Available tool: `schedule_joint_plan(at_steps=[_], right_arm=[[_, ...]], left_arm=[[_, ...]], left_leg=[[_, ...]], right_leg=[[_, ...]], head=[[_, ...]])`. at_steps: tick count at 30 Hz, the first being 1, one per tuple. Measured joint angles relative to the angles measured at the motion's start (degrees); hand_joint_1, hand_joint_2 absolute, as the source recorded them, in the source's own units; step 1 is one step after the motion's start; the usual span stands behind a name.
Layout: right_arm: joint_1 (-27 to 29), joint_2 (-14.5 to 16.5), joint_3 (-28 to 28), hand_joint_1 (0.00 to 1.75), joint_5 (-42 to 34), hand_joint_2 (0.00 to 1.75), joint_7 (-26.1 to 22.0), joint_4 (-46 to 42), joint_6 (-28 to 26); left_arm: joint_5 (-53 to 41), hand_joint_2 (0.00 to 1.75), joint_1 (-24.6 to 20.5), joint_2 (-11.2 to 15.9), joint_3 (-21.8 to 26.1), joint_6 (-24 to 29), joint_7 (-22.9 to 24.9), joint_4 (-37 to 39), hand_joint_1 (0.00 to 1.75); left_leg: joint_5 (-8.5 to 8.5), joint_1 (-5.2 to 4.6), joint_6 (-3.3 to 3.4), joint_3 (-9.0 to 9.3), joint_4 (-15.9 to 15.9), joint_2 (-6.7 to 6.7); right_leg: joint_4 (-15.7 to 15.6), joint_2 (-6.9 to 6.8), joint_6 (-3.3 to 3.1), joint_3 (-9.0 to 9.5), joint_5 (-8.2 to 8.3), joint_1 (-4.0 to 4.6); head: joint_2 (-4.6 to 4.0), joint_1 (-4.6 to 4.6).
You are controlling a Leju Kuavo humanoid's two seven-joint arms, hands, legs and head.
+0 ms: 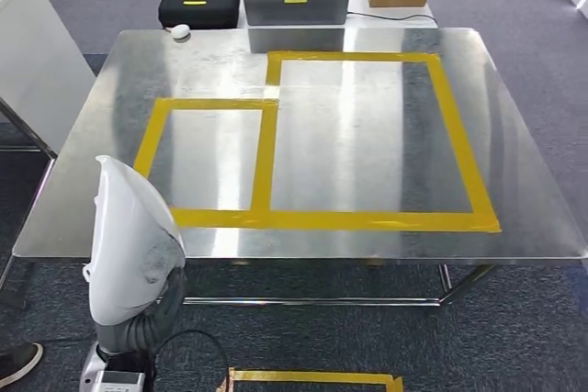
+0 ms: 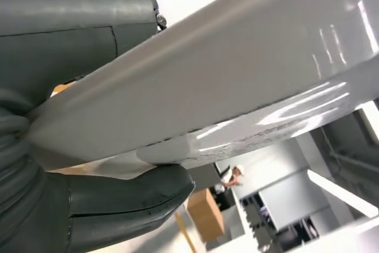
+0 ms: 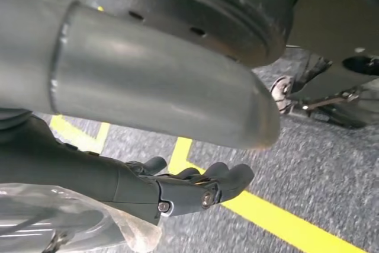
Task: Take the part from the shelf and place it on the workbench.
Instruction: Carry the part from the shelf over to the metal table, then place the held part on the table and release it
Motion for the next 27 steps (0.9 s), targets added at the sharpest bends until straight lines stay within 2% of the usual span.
schedule_joint_plan(at_steps=[1, 2, 3, 4, 5, 6, 7, 8, 10, 12, 13, 14, 16, 17, 18, 19, 21, 22, 23, 24, 27], right_arm=[[-0.04, 0.01, 0.0, 0.0, 0.08, 0.0, -0.04, 0.0, 0.05], [0.0, 0.01, 0.01, 0.0, 0.24, 0.0, -0.08, 0.0, 0.11], [0.08, 0.01, 0.01, 0.0, 0.46, 0.0, -0.09, 0.0, 0.17], [0.16, 0.02, 0.02, 0.0, 0.7, 0.0, -0.07, 0.0, 0.25], [0.22, 0.02, 0.02, 0.0, 0.9, 0.0, -0.04, 0.0, 0.32], [0.24, 0.02, 0.02, 0.0, 1.03, 0.0, -0.02, 0.01, 0.37], [0.2, 0.02, 0.02, 0.0, 1.09, 0.0, 0.01, 0.01, 0.37], [0.16, 0.02, 0.02, 0.0, 1.11, 0.0, 0.03, 0.01, 0.36], [0.13, 0.03, 0.02, 0.0, 1.13, 0.0, 0.09, 0.0, 0.35], [0.19, 0.03, 0.02, 0.0, 1.15, 0.0, 0.15, 0.01, 0.35], [0.19, 0.03, 0.02, 0.0, 1.15, 0.0, 0.16, 0.01, 0.35], [0.16, 0.03, 0.02, 0.0, 1.17, 0.0, 0.18, 0.01, 0.37], [0.11, 0.03, 0.04, 0.0, 1.25, 0.0, 0.17, 0.0, 0.48], [0.12, 0.03, 0.05, 0.0, 1.31, 0.0, 0.17, 0.0, 0.58], [0.16, 0.03, 0.08, 0.0, 1.43, 0.0, 0.19, 0.0, 0.7], [0.18, 0.03, 0.13, 0.0, 1.63, 0.0, 0.22, 0.0, 0.85], [0.05, 0.03, 0.25, 0.0, 2.21, 0.0, 0.31, 0.0, 1.18], [-0.15, 0.04, 0.31, 0.0, 2.5, 0.0, 0.38, 0.0, 1.31], [-0.38, 0.06, 0.36, 0.0, 2.71, 0.0, 0.48, -0.03, 1.41], [-0.58, 0.08, 0.4, 0.0, 2.86, 0.0, 0.58, -0.07, 1.46], [-0.66, 0.12, 0.69, 0.0, 3.11, 0.0, 0.86, -0.15, 1.6]], left_arm=[[-1.17, 1.75, -0.01, 0.39, 0.0, 0.36, 0.37, 0.16, 1.75], [-2.66, 1.75, -0.04, 0.75, 0.02, 0.88, 0.82, 0.34, 1.75], [-4.29, 1.75, -0.1, 1.1, 0.08, 1.44, 1.23, 0.45, 1.75], [-5.84, 1.75, -0.2, 1.43, 0.2, 1.96, 1.61, 0.53, 1.75], [-7.13, 1.75, -0.34, 1.71, 0.4, 2.38, 1.98, 0.58, 1.75], [-8.0, 1.75, -0.53, 1.97, 0.63, 2.61, 2.25, 0.63, 1.75], [-8.43, 1.75, -0.73, 2.16, 0.86, 2.76, 2.42, 0.67, 1.75], [-8.62, 1.75, -0.89, 2.33, 1.06, 2.87, 2.57, 0.72, 1.75], [-8.77, 1.75, -1.07, 2.54, 1.28, 3.09, 2.66, 0.79, 1.75], [-8.9, 1.75, -1.2, 2.67, 1.35, 3.22, 2.67, 0.82, 1.75], [-9.06, 1.75, -1.26, 2.7, 1.37, 3.26, 2.67, 0.82, 1.75], [-9.45, 1.75, -1.31, 2.73, 1.4, 3.29, 2.74, 0.83, 1.75], [-11.14, 1.75, -1.41, 2.85, 1.65, 3.33, 3.3, 0.91, 1.75], [-12.37, 1.75, -1.49, 2.95, 1.92, 3.33, 3.83, 0.98, 1.75], [-14.15, 1.75, -1.72, 3.1, 2.37, 3.29, 4.66, 1.07, 1.75], [-16.2, 1.75, -2.17, 3.38, 3.0, 3.05, 5.75, 1.23, 1.75], [-20.66, 1.75, -4.22, 4.51, 4.72, 1.77, 8.79, 2.17, 1.75], [-22.19, 1.75, -5.65, 5.3, 5.74, 0.92, 10.34, 3.02, 1.75], [-23.08, 1.75, -7.13, 6.14, 6.82, 0.17, 11.62, 4.06, 1.75], [-23.55, 1.75, -8.42, 6.9, 7.88, -0.31, 12.47, 5.08, 1.75], [-24.43, 1.75, -11.19, 8.6, 10.0, -0.71, 13.62, 7.41, 1.75]], left_leg=[[-1.14, 0.08, -0.18, -2.02, 3.59, -0.28], [-1.25, 0.16, -0.33, -3.54, 5.84, -0.33], [-0.14, 0.25, -0.46, -4.12, 5.94, -0.33], [2.02, 0.36, -0.55, -3.71, 3.9, -0.34], [4.77, 0.52, -0.64, -2.49, 0.1, -0.37], [6.74, 0.62, -0.71, -1.18, -3.54, -0.55], [8.01, 0.69, -0.61, -0.05, -6.62, -0.77], [8.5, 0.69, -0.41, 0.55, -8.47, -0.99], [8.32, 0.49, 0.34, 0.61, -9.13, -1.24], [8.6, 0.55, 1.14, 0.64, -9.41, -1.14], [8.71, 0.65, 1.47, 0.69, -9.58, -1.05], [8.76, 0.72, 1.72, 0.73, -9.68, -0.91], [8.69, 0.66, 1.95, 0.69, -9.68, -0.62], [8.67, 0.64, 1.98, 0.7, -9.67, -0.5], [8.65, 0.63, 1.99, 0.71, -9.67, -0.42], [8.65, 0.63, 1.98, 0.75, -9.66, -0.4], [8.61, 0.63, 1.89, 0.86, -9.66, -0.42], [8.56, 0.51, 1.7, 0.85, -9.59, -0.44], [8.58, 0.4, 1.42, 0.81, -9.57, -0.43], [8.63, 0.31, 1.09, 0.77, -9.6, -0.39], [8.54, 0.36, 0.07, 0.77, -9.61, -0.23]], right_leg=[[0.01, 0.68, -0.09, 0.1, -0.07, -0.04], [0.01, 1.3, -0.15, 0.25, -0.15, -0.07], [0.03, 1.79, -0.15, 0.46, -0.25, -0.11], [0.05, 2.2, -0.07, 0.74, -0.39, -0.17], [0.1, 2.55, 0.1, 1.06, -0.59, -0.23], [0.21, 2.79, 0.37, 1.27, -0.81, -0.2], [0.38, 3.0, 0.67, 1.3, -1.0, -0.15], [0.48, 3.12, 1.01, 1.21, -1.1, -0.11], [0.45, 3.2, 1.69, 0.92, -1.03, -0.15], [0.92, 2.68, 2.31, 0.44, -1.52, -0.27], [2.32, 2.15, 2.57, -0.25, -2.44, -0.28], [4.99, 1.55, 2.81, -1.55, -3.96, -0.33], [12.93, 0.85, 3.19, -5.24, -7.5, -0.42], [16.2, 0.78, 3.3, -6.85, -8.54, -0.46], [17.45, 0.77, 3.32, -7.55, -8.43, -0.48], [16.28, 0.74, 3.25, -7.07, -7.2, -0.48], [8.53, 0.43, 2.9, -3.41, -3.24, -0.48], [4.64, 0.23, 2.67, -1.38, -1.93, -0.39], [1.99, 0.12, 2.4, -0.04, -1.21, -0.32], [0.74, 0.13, 2.15, 0.59, -1.11, -0.22], [0.29, 0.44, 1.23, 0.76, -0.8, -0.19]], head=[[0.0, 0.01], [0.0, 0.0], [0.0, 0.0], [0.0, 0.01], [0.0, 0.01], [0.0, -0.02], [0.0, -0.07], [0.0, -0.03], [0.0, 0.08], [0.0, 0.23], [0.0, 0.37], [0.0, 0.49], [0.0, 0.68], [0.0, 0.67], [0.0, 0.68], [0.0, 0.68], [0.0, 0.72], [0.0, 0.75], [0.0, 0.76], [0.0, 0.75], [0.0, 0.7]])
